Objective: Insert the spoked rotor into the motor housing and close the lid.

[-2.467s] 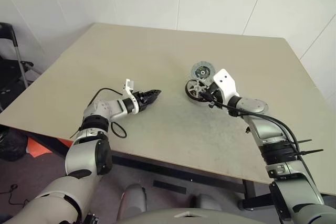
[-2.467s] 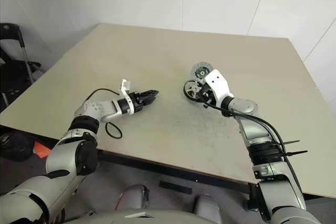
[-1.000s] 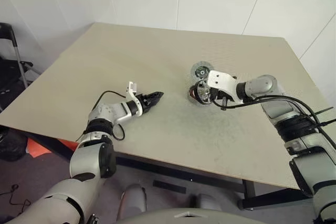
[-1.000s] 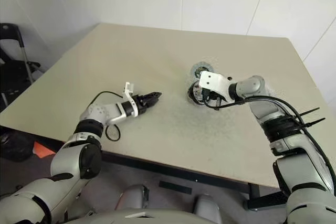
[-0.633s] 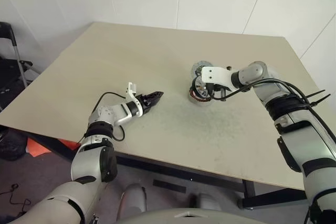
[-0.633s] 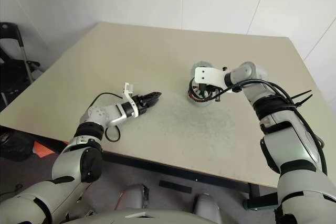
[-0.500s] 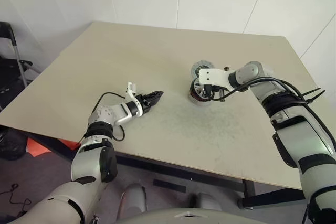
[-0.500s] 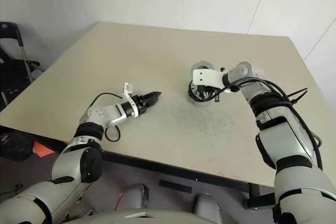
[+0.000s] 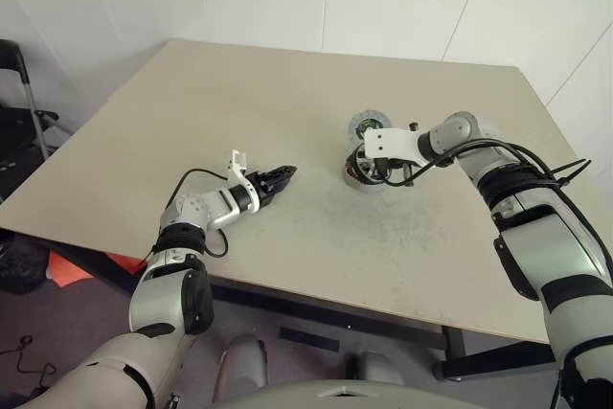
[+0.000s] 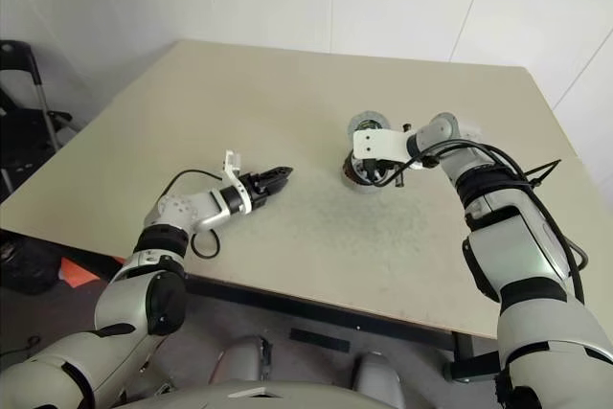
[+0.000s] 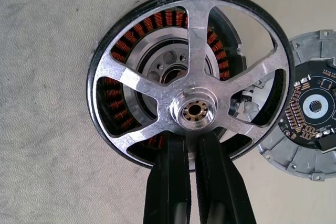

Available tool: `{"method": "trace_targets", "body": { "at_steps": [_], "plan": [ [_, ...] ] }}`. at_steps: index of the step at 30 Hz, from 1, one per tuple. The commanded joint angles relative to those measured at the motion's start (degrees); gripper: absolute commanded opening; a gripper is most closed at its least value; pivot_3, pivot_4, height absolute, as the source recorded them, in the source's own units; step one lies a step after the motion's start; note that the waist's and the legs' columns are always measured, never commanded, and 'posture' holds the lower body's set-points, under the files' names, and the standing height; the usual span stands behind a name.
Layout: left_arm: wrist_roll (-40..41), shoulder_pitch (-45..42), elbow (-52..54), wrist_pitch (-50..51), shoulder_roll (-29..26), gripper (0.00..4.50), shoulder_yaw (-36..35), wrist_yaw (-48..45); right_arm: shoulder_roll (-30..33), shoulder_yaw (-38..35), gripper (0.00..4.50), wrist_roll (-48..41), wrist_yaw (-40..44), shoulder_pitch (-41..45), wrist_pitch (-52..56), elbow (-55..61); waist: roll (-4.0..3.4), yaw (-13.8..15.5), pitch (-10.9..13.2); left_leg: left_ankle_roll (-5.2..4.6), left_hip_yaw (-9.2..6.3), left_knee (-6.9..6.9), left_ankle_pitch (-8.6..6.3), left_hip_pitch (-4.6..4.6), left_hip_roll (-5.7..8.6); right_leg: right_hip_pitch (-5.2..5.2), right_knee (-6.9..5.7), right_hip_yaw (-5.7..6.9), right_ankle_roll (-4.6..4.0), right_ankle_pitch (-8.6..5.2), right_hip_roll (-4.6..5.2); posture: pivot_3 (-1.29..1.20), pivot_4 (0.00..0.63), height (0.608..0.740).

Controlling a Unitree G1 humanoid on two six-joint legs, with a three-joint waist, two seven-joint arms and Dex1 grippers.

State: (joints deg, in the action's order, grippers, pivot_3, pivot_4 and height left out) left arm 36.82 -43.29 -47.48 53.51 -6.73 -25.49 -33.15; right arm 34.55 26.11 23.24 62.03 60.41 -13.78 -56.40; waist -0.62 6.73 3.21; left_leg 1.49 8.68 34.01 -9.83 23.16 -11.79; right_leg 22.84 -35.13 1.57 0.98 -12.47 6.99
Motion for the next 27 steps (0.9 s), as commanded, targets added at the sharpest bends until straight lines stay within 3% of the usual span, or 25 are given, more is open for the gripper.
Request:
{"method": "trace_targets", "body": {
  "at_steps": [1, 16, 19, 27],
  "plan": [
    [0.5, 0.1, 1.4, -0.5, -0.2, 2.45, 0.0, 0.2, 0.2, -0.4, 0.03, 0.9, -1.1, 2.4, -1.0, -1.2, 0.0, 0.0, 0.0, -0.02, 0.0, 0.06, -0.02, 0.01, 0.01, 0.0, -0.03, 0.0, 0.0, 0.0, 0.0, 0.0, 0.0, 0.74],
    [0.7, 1.2, 2.6, -0.2, -0.4, 2.45, 0.0, 0.4, -1.5, -1.3, 0.03, 1.2, -2.2, 4.1, -3.2, -5.5, 0.0, -0.2, 0.0, -0.04, 0.0, 0.21, -0.07, 0.0, 0.02, -0.01, -0.2, -0.03, -0.01, 0.0, 0.0, 0.0, 0.0, 0.74],
    [0.6, 1.2, 2.4, -0.3, -0.5, 2.45, 0.1, 0.4, -1.3, -1.7, 0.82, 0.7, -1.8, 3.9, -3.2, -4.8, 0.0, -0.3, 0.0, -0.04, 0.0, 0.21, -0.07, 0.0, 0.02, -0.01, -0.21, -0.03, -0.01, 0.0, 0.01, 0.0, 0.0, 0.74],
    [0.3, 0.6, 1.7, -0.5, -0.5, 2.45, 0.4, 0.3, -0.4, -3.1, 3.54, 0.8, -4.9, 3.5, -4.1, -2.4, 0.0, -0.9, 0.0, -0.04, 0.0, 0.25, -0.06, 0.0, 0.03, 0.0, -0.28, -0.03, 0.0, 0.0, 0.01, 0.0, 0.0, 0.74]
  ]
}}
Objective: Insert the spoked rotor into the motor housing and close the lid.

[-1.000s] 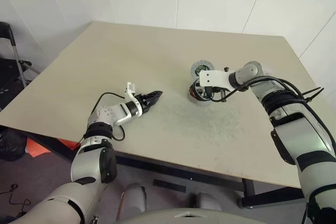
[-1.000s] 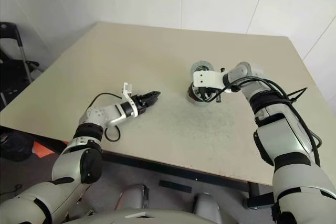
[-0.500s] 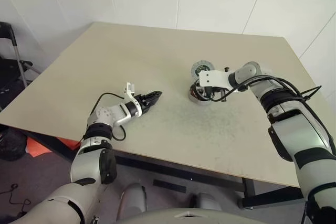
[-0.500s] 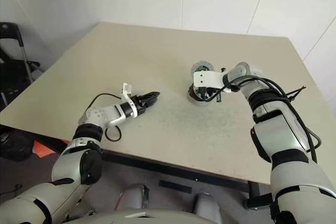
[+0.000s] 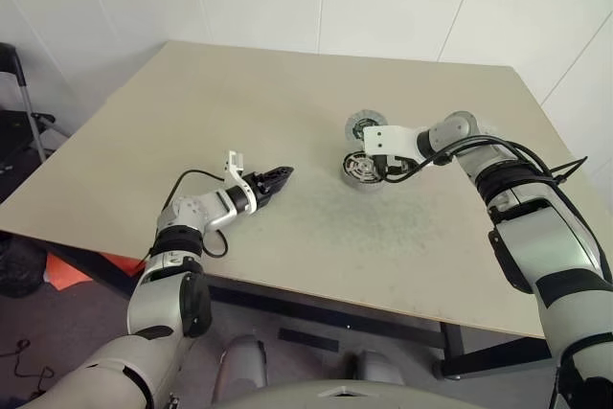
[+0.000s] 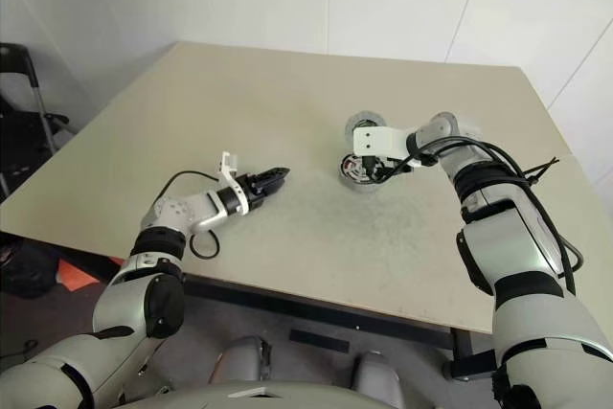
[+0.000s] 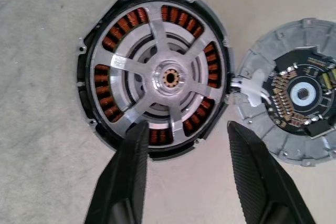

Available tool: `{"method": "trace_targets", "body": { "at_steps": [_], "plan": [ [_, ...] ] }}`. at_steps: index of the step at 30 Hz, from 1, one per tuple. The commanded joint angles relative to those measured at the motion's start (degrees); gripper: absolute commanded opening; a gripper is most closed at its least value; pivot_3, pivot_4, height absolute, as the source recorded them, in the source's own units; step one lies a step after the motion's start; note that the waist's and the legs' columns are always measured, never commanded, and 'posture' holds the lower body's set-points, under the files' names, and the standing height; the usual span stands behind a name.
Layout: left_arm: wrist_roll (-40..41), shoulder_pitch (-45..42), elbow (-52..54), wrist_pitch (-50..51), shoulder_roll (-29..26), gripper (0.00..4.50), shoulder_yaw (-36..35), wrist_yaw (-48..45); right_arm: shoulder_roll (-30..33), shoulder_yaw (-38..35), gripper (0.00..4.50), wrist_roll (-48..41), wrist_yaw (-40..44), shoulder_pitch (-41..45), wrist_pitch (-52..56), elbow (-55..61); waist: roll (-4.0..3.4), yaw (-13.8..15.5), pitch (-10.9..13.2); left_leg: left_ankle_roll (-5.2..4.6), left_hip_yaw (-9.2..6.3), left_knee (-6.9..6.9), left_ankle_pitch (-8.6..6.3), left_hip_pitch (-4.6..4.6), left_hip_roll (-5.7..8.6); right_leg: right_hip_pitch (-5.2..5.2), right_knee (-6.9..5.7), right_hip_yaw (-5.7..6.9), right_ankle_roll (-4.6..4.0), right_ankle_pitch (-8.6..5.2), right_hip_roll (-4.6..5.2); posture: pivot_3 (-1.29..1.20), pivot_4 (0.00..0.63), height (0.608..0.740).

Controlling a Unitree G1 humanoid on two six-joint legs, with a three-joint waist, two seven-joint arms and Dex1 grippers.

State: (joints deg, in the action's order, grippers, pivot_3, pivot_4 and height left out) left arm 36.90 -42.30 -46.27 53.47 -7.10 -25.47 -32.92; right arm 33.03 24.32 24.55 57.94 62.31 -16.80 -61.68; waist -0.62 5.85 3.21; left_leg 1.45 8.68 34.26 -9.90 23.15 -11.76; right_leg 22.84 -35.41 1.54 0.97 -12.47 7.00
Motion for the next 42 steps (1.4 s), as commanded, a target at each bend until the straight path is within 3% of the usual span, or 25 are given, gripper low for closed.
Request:
{"method": "trace_targets", "body": {
  "at_steps": [1, 9, 12, 17, 31, 37, 42],
  "plan": [
    [0.2, -0.4, 0.5, -0.4, -0.1, 2.45, 0.4, 0.0, 1.5, -1.6, 3.54, -0.7, -0.6, 1.6, -1.0, 3.7, 0.0, -0.1, 0.0, 0.0, 0.0, 0.0, 0.0, 0.0, 0.0, 0.0, 0.0, 0.0, 0.0, 0.0, 0.0, 0.0, 0.0, 0.74],
    [0.2, -0.3, 0.6, -0.2, -0.4, 2.45, 0.6, 0.1, 0.7, -11.7, 3.54, -11.2, -1.1, -2.5, 9.3, 16.5, 0.03, -0.1, 0.0, -0.01, -0.01, 0.0, 0.0, -0.01, -0.02, 0.0, 0.0, 0.0, 0.0, 0.0, -0.01, 0.0, 0.0, 0.74],
    [0.1, -0.5, 0.4, -0.2, -0.6, 2.45, 0.6, 0.2, -2.2, -17.0, 2.94, -14.9, -8.6, -5.7, 14.9, 15.8, 0.07, -0.1, 0.0, -0.01, -0.01, 0.02, 0.0, -0.03, -0.01, -0.03, -0.01, -0.01, 0.0, 0.0, 0.0, 0.0, 0.0, 0.74],
    [-0.2, -1.2, 0.0, -0.2, -1.3, 2.45, 0.9, 0.1, -5.9, -21.0, 1.27, -18.4, -14.6, -12.0, 21.8, 18.3, 0.07, -0.1, 0.0, 0.0, -0.01, 0.0, 0.01, -0.02, 0.02, -0.02, 0.01, -0.01, -0.01, 0.01, 0.01, 0.0, 0.0, 0.74],
    [-0.5, -2.3, -1.1, -0.5, -2.5, 2.45, 1.4, 0.0, -12.0, -19.6, 1.27, -20.6, -21.2, -27.1, 30.3, 28.8, 0.08, -0.4, 0.0, 0.19, -0.02, -0.16, 0.09, -0.31, -0.06, -0.18, 0.02, -0.05, -0.04, 0.02, 0.0, 0.0, 0.0, 0.74],
    [-0.9, -2.7, -2.0, -1.1, -2.5, 2.45, 1.4, -0.1, -10.7, -21.2, 1.27, -22.2, -21.6, -25.5, 30.4, 30.9, 0.09, -0.4, 0.0, 0.38, -0.01, -0.74, 0.19, -1.17, -0.02, -0.91, 0.59, -0.05, -0.02, 0.01, 0.01, 0.0, 0.0, 0.74],
    [-1.1, -3.0, -2.4, -1.4, -2.5, 2.45, 1.5, -0.4, -8.2, -21.0, 1.27, -23.7, -18.4, -25.1, 30.3, 37.7, 0.06, -0.2, 0.0, 0.57, -0.02, -1.15, 0.33, -1.16, -0.05, -0.85, 0.67, -0.07, -0.04, 0.03, 0.0, 0.0, 0.0, 0.74]
  ]
}}
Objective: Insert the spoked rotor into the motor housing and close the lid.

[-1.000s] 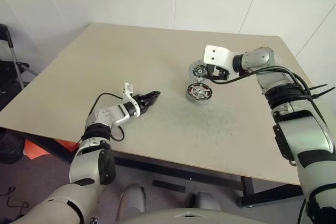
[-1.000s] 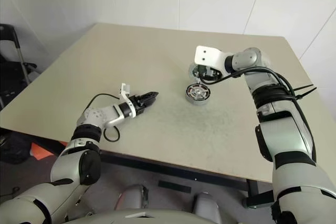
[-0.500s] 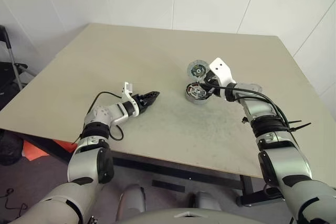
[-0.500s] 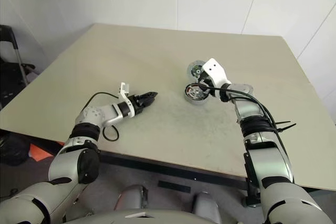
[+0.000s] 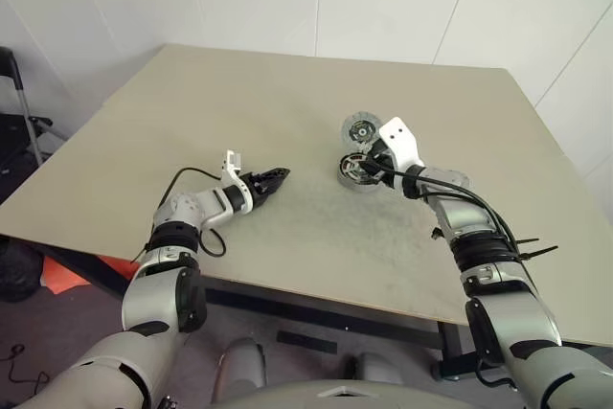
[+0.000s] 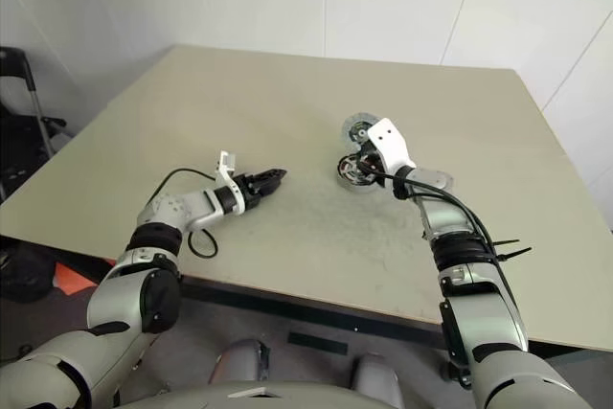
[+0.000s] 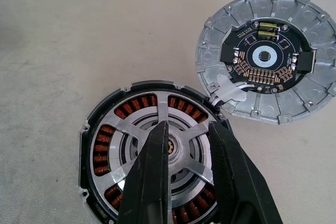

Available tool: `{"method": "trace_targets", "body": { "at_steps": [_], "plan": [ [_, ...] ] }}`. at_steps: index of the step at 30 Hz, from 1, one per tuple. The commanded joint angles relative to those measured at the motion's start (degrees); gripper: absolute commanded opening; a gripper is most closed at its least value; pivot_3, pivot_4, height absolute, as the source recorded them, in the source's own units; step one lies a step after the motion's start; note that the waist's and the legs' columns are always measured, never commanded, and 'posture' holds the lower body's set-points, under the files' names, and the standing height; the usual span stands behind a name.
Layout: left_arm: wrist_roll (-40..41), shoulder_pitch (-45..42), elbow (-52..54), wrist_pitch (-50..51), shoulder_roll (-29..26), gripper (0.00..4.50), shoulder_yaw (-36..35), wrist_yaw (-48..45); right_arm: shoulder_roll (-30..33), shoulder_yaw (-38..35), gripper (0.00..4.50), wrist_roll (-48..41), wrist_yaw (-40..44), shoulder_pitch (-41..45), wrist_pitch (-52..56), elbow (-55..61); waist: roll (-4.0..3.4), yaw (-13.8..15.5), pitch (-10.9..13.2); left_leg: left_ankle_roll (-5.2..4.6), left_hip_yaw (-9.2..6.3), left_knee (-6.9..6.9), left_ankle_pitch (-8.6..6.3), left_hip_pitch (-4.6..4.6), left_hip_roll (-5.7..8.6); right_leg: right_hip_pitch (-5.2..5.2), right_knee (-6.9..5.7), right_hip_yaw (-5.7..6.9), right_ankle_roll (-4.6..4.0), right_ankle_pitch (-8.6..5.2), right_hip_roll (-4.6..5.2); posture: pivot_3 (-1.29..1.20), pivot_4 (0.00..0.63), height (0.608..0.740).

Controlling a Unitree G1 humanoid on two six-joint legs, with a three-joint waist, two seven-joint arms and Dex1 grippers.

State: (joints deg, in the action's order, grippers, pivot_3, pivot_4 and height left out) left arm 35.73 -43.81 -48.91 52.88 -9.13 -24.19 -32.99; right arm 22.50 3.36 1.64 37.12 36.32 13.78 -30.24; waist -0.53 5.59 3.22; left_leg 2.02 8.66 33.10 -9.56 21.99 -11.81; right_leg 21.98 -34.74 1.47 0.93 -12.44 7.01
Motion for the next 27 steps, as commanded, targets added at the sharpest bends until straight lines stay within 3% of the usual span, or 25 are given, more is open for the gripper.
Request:
{"method": "trace_targets", "body": {
  "at_steps": [1, 3, 6, 10, 13, 19, 27],
  "plan": [
    [0.0, -1.5, 0.2, -1.0, -0.4, 2.45, 0.3, -0.4, 3.4, 0.7, 1.27, -0.6, 4.1, 0.7, -0.8, 8.4, -0.03, 0.1, 0.0, 0.0, 0.0, -0.06, 0.0, 0.09, 0.0, 0.09, 0.02, 0.0, 0.0, 0.0, -0.01, 0.0, 0.0, 0.74],
    [-0.2, -1.6, 0.1, -1.1, -0.5, 2.45, 0.3, -0.6, 7.3, 3.2, 1.27, 0.5, 9.4, 0.1, -1.7, 11.9, -0.03, 0.2, 0.0, 0.0, 0.0, -0.08, 0.02, 0.36, 0.0, 0.29, 0.04, 0.01, 0.0, 0.0, -0.02, 0.0, 0.0, 0.74],
    [0.3, -1.8, -0.3, -1.6, -0.7, 2.45, -0.3, -0.8, 14.1, 6.6, 1.84, 2.8, 16.0, 0.7, -4.7, 14.5, -0.01, 0.3, 0.0, -0.07, 0.0, -0.06, -0.03, 0.48, 0.03, 0.32, 0.08, 0.03, 0.0, 0.0, -0.03, 0.0, 0.0, 0.74],
    [0.2, -2.1, -1.1, -2.2, -0.9, 2.45, -0.5, -1.0, 19.7, 10.8, 3.13, 6.3, 22.7, 5.1, -10.2, 14.0, 0.02, 0.0, 0.1, -0.13, 0.02, -0.04, -0.07, 0.48, 0.02, 0.33, 0.11, 0.03, 0.0, 0.0, -0.01, 0.0, 0.0, 0.74],
    [0.2, -2.3, -1.7, -2.9, -0.7, 2.45, -0.6, -1.1, 20.5, 14.8, 3.13, 8.4, 28.3, 8.6, -15.0, 10.7, 0.04, -0.2, 0.1, -0.07, 0.03, -0.03, -0.03, 0.34, -0.02, 0.33, 0.02, 0.04, 0.0, 0.0, -0.02, 0.0, 0.0, 0.74],
    [0.4, -2.0, -2.3, -4.1, -0.3, 2.45, -1.0, -1.1, 16.3, 21.1, 3.13, 13.1, 31.5, 14.7, -24.4, -1.1, 0.08, -0.1, 0.1, -0.07, 0.05, 0.01, -0.02, 0.3, -0.01, 0.29, -0.02, 0.04, -0.01, 0.0, -0.01, 0.0, 0.0, 0.74],
    [1.4, 0.7, 0.1, -3.4, -0.8, 2.45, -2.1, -0.4, 12.4, 25.9, 3.13, 19.5, 30.5, 20.4, -34.5, -16.3, 0.09, -0.1, 0.1, -0.31, 0.04, 0.31, -0.03, 0.98, 0.0, 0.79, -0.12, 0.1, -0.06, 0.02, -0.02, 0.0, 0.0, 0.74]
  ]
}}
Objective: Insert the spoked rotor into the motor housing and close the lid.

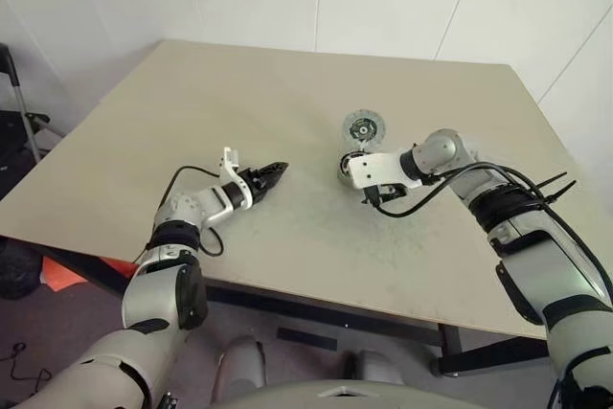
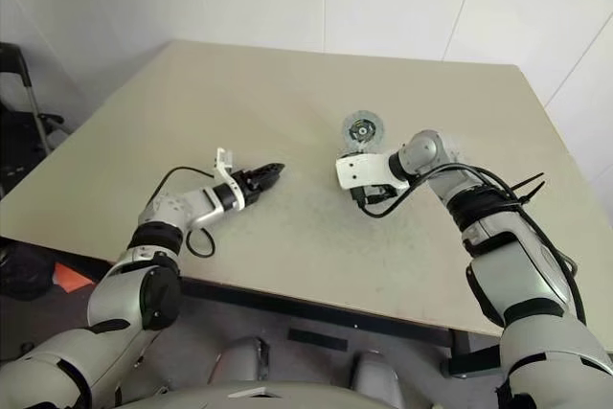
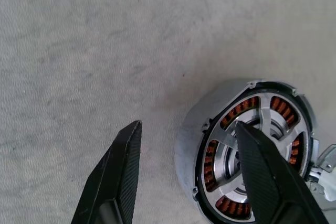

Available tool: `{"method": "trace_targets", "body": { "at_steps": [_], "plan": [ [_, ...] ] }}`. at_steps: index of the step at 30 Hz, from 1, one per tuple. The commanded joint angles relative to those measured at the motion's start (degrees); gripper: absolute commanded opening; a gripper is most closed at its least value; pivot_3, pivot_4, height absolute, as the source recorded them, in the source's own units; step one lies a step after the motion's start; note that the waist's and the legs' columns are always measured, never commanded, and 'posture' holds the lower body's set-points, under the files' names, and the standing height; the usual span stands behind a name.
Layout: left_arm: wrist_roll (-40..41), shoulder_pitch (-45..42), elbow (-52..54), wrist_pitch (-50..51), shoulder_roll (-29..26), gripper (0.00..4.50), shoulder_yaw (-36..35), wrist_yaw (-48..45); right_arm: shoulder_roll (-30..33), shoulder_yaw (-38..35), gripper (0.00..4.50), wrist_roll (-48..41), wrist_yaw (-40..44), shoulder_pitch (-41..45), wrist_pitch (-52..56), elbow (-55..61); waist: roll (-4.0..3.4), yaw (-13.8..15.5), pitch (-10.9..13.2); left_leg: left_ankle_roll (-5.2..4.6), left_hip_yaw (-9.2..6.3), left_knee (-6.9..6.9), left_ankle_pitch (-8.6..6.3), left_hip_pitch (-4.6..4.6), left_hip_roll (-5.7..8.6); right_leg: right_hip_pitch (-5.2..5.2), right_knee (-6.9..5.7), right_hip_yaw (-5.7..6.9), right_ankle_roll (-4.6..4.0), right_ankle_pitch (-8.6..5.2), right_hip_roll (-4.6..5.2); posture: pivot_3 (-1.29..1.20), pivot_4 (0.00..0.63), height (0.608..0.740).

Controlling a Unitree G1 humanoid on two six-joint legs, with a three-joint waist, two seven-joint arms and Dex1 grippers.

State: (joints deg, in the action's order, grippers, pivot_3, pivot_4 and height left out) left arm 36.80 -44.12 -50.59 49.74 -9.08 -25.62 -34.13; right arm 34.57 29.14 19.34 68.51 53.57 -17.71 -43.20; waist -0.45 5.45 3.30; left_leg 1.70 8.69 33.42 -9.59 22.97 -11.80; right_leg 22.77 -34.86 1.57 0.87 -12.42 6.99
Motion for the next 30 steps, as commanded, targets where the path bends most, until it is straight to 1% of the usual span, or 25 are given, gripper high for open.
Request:
{"method": "trace_targets", "body": {
  "at_steps": [1, 5, 9, 14, 22, 28, 30],
  "plan": [
    [0.5, 1.3, 2.1, -0.2, -1.0, 2.45, -0.8, 0.8, 0.2, 0.0, 3.13, 2.0, -1.0, 3.8, -3.7, -4.6, 0.0, 0.0, 0.0, -0.02, 0.0, 0.03, 0.0, 0.01, -0.01, 0.0, -0.01, 0.01, -0.01, 0.01, 0.0, 0.0, 0.0, 0.74],
    [0.9, 2.2, 3.1, 0.0, -1.1, 2.45, -0.9, 1.3, 0.4, -0.3, 3.13, 2.9, -1.4, 5.5, -6.1, -7.5, 0.01, -0.1, 0.0, 0.04, 0.0, 0.07, -0.06, 0.0, -0.04, -0.01, -0.01, 0.01, -0.03, 0.02, 0.0, 0.0, 0.0, 0.74],
    [1.2, 2.3, 3.2, -0.1, -1.2, 2.45, -0.8, 1.7, 1.0, -1.0, 3.13, 2.9, -1.1, 6.0, -7.2, -7.7, 0.01, -0.1, 0.0, 0.04, 0.0, 0.14, -0.06, -0.01, -0.08, -0.01, -0.07, 0.01, -0.05, 0.03, -0.01, 0.0, 0.0, 0.74],
    [1.0, 1.2, 2.1, -0.7, -1.3, 2.45, -0.7, 1.8, 1.8, -1.2, 3.13, 2.5, -0.5, 4.4, -7.3, -6.0, 0.01, -0.1, 0.0, 0.02, 0.0, 0.23, -0.08, 0.0, -0.08, -0.01, -0.1, 0.01, -0.07, 0.04, -0.01, 0.0, 0.0, 0.74],
    [0.8, 0.6, 1.1, -1.3, -1.5, 2.45, -0.5, 1.6, 1.0, -0.5, 3.13, 2.8, -0.2, -0.1, -6.5, -2.9, 0.02, -0.1, 0.0, 0.0, -0.01, 0.39, -0.09, -0.02, -0.09, -0.02, -0.25, 0.01, -0.07, 0.04, 0.0, 0.0, 0.0, 0.74],
    [0.8, 0.6, 0.9, -1.4, -1.7, 2.45, -0.5, 1.7, -0.1, -0.3, 3.13, 4.1, -1.0, 0.4, -6.3, -4.1, 0.03, -0.2, 0.0, 0.0, -0.01, 0.62, -0.12, -0.08, -0.11, -0.03, -0.48, 0.0, -0.08, 0.05, 0.0, 0.0, 0.0, 0.74],
    [0.9, 0.7, 1.0, -1.5, -1.7, 2.45, -0.5, 1.7, -1.0, -0.2, 2.74, 4.6, -1.8, 1.6, -6.1, -6.7, 0.03, -0.4, 0.0, 0.0, -0.01, 0.67, -0.12, -0.12, -0.11, -0.04, -0.56, 0.0, -0.08, 0.05, -0.01, 0.0, 0.0, 0.74]
  ]
}}
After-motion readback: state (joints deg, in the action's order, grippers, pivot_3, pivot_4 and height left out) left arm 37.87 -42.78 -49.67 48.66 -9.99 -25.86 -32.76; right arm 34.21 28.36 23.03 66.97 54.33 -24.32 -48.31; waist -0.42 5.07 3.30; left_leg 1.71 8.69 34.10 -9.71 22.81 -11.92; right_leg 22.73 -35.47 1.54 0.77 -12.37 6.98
